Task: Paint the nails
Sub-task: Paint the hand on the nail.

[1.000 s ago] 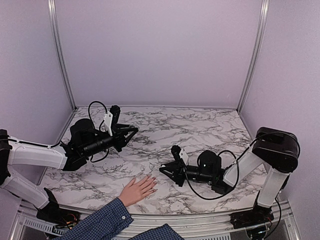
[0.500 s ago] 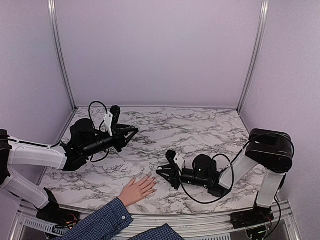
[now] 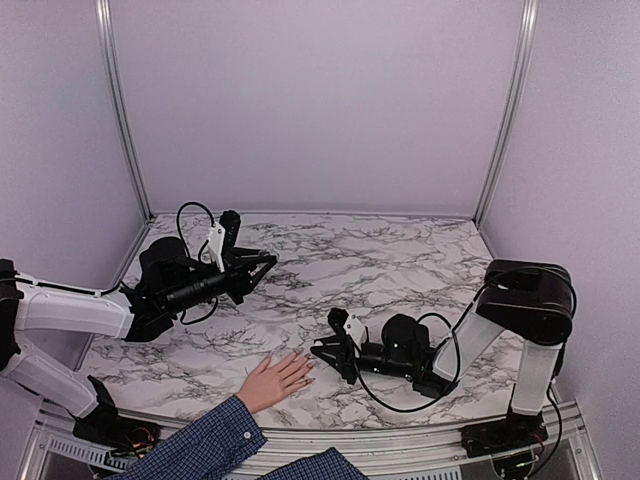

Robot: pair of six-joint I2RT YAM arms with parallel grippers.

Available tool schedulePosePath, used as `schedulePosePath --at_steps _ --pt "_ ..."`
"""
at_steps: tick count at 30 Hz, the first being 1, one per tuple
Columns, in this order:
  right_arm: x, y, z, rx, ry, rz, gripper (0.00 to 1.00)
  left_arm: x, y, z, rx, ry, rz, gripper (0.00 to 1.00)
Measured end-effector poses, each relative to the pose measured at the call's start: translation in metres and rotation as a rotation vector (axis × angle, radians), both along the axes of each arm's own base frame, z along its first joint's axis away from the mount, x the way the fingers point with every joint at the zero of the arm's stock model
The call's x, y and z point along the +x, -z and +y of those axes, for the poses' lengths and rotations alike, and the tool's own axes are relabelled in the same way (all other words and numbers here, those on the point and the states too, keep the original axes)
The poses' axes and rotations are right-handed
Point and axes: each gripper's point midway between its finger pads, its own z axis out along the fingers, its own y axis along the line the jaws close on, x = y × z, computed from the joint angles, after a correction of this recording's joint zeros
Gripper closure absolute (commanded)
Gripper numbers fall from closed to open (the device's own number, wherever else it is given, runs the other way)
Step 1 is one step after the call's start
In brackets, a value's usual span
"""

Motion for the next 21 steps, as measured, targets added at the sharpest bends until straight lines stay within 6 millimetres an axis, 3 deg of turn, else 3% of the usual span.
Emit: schedulePosePath --at_steps 21 --pt "0.002 -0.0018 0.0054 0.009 -0.005 -0.004 1.0 0.0 0.0 0.0 0.0 0.0 0.0 1.0"
